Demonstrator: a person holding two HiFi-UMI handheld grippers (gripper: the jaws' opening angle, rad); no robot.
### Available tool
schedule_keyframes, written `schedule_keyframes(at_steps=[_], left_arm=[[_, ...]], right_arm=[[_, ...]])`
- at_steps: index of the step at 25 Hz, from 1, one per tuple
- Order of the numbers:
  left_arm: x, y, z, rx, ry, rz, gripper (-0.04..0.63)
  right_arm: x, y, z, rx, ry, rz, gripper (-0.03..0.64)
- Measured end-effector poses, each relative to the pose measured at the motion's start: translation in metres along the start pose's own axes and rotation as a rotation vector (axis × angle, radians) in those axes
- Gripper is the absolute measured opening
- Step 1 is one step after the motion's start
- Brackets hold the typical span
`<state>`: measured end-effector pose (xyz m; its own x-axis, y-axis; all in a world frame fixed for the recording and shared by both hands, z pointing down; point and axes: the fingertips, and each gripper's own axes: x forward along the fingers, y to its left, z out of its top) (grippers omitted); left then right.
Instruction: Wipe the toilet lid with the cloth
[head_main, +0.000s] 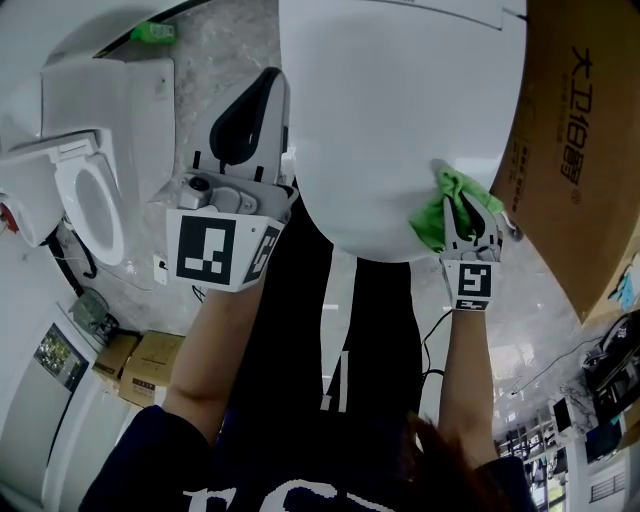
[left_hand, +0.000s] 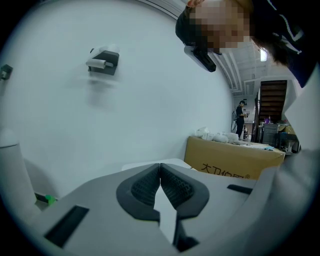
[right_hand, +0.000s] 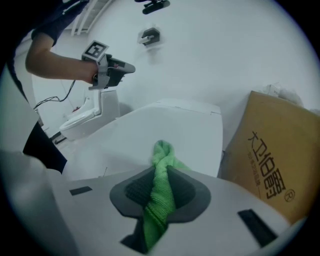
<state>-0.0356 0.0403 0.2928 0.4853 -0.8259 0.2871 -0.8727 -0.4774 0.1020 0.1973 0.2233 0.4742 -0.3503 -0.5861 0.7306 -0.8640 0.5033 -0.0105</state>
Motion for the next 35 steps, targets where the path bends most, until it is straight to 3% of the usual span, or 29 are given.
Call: schedule_keyframes(at_steps=[6, 10, 12, 16, 21, 26, 31, 35], left_arm=[[-0.004, -0.016, -0.007, -0.004, 0.016, -0.011, 0.021], [-0.007, -0.025, 0.005, 0.004, 0.011, -0.018, 0.021], [-0.011, -0.030, 0.020, 0.015, 0.002, -0.025, 0.021], [-0.021, -0.037, 0.071, 0.040, -0.030, -0.028, 0.021], [-0.040, -0.038, 0.158, 0.067, -0.090, 0.007, 0.021], [-0.068, -0.043, 0.246, 0.085, -0.121, 0.028, 0.021], [-0.099, -0.067, 0.327, 0.104, -0.148, 0.014, 0.021], [-0.119, -0.079, 0.362, 0.111, -0.170, 0.022, 0.021]], right_arm=[[-0.017, -0.011, -0.022, 0.160, 0.022, -0.070, 0.080], [-0.030, 0.006, -0.042, 0.218, 0.156, 0.003, 0.080], [-0.045, 0.004, -0.032, 0.294, 0.165, 0.007, 0.080], [-0.088, -0.022, 0.065, 0.398, -0.051, -0.052, 0.080], [-0.153, -0.068, 0.226, 0.322, -0.395, -0.110, 0.080], [-0.244, -0.100, 0.366, 0.239, -0.663, -0.152, 0.080], [-0.340, -0.110, 0.466, 0.153, -0.851, -0.160, 0.080], [-0.385, -0.106, 0.510, 0.095, -0.937, -0.169, 0.080]])
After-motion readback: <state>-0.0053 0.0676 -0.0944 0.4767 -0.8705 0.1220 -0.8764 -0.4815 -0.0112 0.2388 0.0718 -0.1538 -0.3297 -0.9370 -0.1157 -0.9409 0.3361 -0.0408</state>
